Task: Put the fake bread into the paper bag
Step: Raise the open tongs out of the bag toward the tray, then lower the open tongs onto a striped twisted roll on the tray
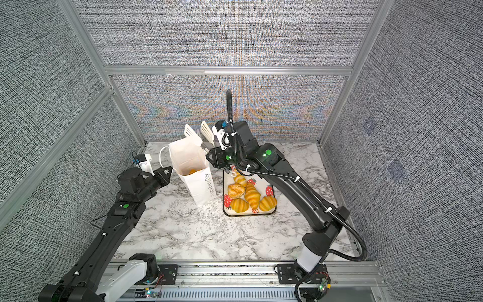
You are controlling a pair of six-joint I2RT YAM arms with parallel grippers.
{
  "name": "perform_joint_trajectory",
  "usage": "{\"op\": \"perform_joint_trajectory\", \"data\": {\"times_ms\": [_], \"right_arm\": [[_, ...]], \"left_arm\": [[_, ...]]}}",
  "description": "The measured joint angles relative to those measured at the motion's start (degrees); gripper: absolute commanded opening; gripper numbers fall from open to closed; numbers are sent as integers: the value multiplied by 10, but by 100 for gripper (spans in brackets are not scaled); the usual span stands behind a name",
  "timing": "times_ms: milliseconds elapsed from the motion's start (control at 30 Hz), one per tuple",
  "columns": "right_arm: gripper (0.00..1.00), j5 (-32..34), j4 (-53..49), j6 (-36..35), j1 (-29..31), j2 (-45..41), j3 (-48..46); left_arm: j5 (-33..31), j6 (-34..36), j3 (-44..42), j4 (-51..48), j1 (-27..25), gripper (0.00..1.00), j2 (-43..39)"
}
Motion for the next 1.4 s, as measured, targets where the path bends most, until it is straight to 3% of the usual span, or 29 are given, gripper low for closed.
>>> {"op": "perform_joint_trajectory", "data": {"times_ms": [633, 1400], "right_arm": [[50, 14, 15, 24, -116, -116, -117], [50, 4, 4, 56, -172, -104, -247]], "left_arm": [[-1, 0, 2, -1, 0, 0, 2], [1, 0, 5, 1, 0, 0, 10]]}}
